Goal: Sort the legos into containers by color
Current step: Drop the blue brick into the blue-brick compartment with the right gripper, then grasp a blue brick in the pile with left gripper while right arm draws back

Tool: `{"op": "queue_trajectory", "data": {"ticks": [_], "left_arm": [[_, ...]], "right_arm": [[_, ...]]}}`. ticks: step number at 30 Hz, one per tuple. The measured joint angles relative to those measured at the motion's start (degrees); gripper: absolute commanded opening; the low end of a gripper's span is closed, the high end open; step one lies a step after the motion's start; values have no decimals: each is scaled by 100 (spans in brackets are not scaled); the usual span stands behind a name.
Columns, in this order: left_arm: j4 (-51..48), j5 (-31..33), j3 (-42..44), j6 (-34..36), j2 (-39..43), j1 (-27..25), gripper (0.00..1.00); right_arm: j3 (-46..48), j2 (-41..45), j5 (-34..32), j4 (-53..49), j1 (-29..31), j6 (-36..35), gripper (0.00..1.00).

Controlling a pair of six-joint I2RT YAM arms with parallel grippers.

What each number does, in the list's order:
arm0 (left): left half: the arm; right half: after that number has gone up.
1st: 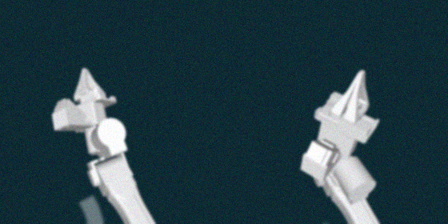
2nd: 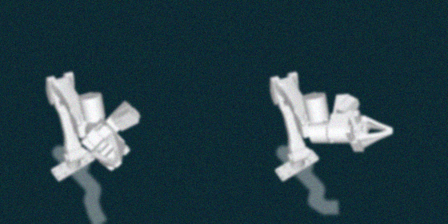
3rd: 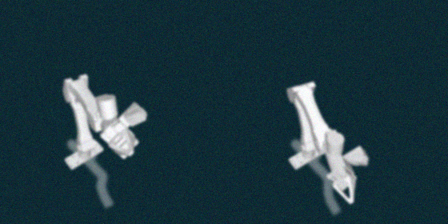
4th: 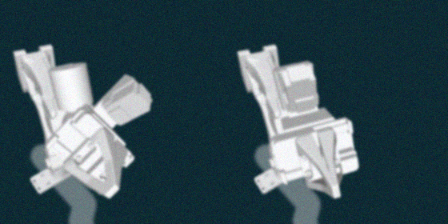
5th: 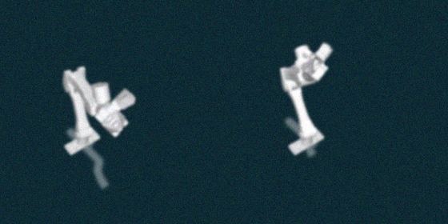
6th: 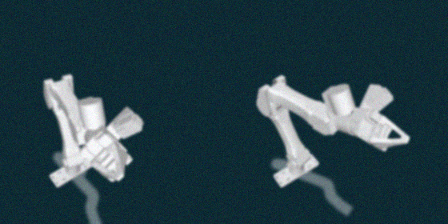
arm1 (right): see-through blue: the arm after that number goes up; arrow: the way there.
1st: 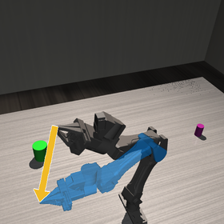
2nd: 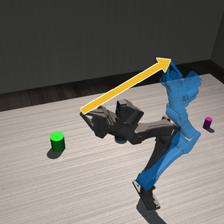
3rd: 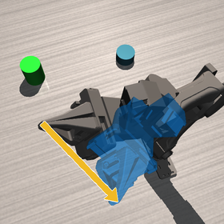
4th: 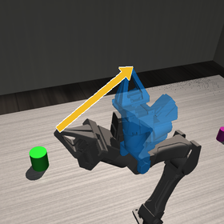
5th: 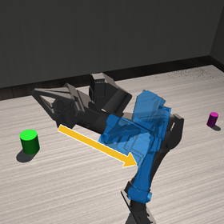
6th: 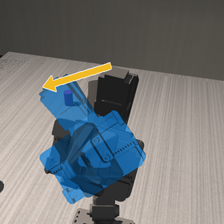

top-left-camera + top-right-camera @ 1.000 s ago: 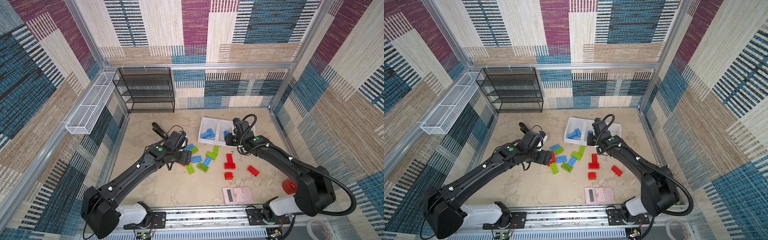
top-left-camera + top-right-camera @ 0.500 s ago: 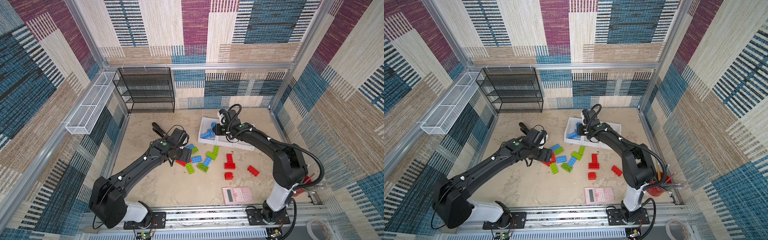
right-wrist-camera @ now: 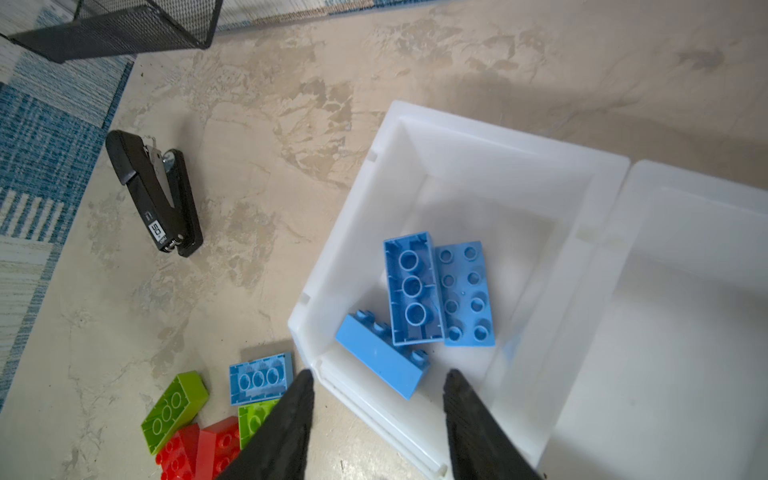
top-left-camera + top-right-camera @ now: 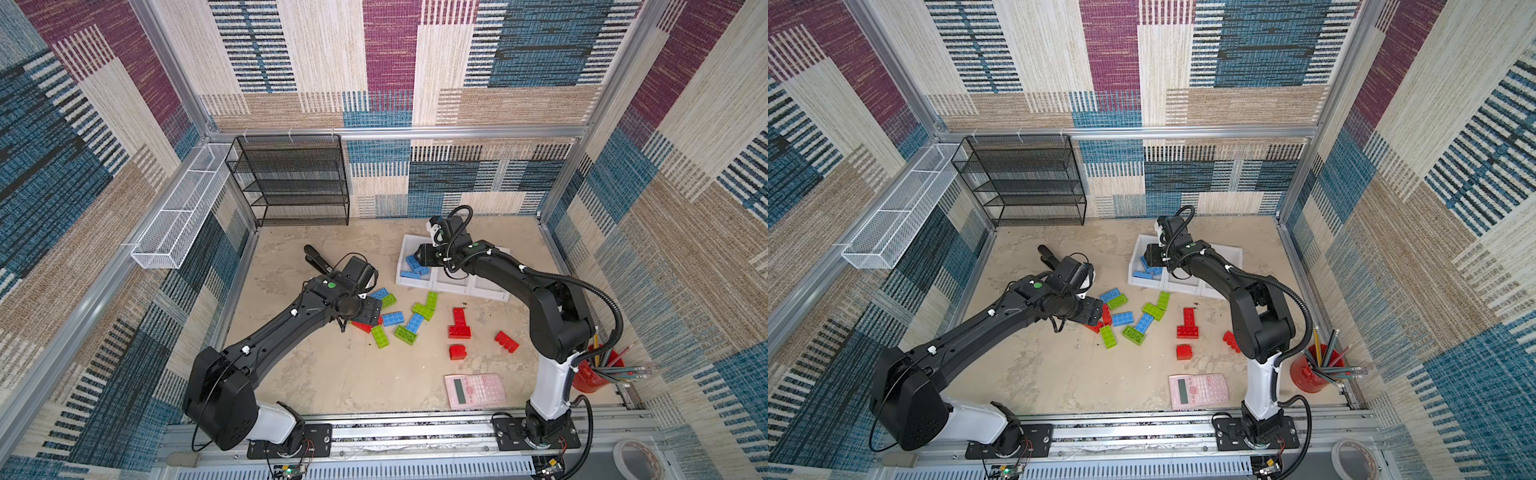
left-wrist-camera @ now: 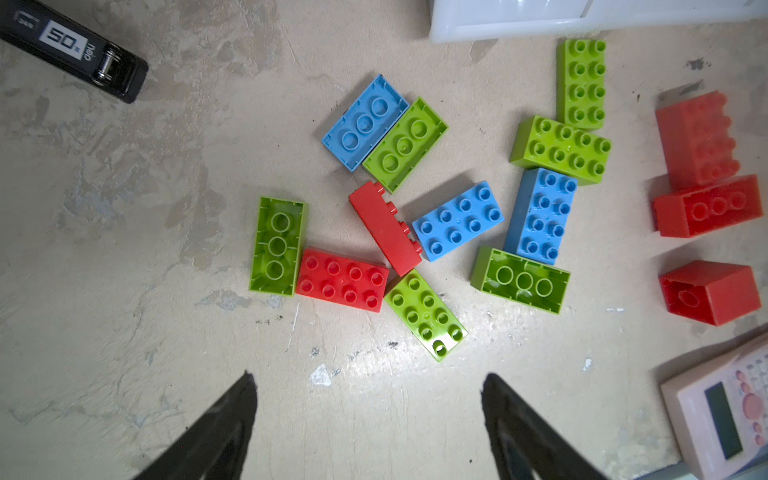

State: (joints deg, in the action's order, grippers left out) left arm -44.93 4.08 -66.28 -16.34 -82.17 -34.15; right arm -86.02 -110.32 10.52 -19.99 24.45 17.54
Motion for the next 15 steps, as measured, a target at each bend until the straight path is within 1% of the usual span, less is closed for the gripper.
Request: {"op": "queue_trajectory", "data": {"ticks": [3, 6, 10, 15], "left_arm": [[-33, -28, -35, -4, -37, 0, 83], [-35, -160, -35, -50, -42, -7, 80], [-35, -315, -105, -177, -136, -24, 76], [-22, -442, -227, -520, -337, -125, 72]], "right_arm": [[116, 122, -2, 2, 0, 0, 60], [387, 463, -9, 76, 2, 0, 64], [931, 1106, -63, 260, 2, -24, 70], [1899, 2116, -79, 645, 0, -46, 78]]}}
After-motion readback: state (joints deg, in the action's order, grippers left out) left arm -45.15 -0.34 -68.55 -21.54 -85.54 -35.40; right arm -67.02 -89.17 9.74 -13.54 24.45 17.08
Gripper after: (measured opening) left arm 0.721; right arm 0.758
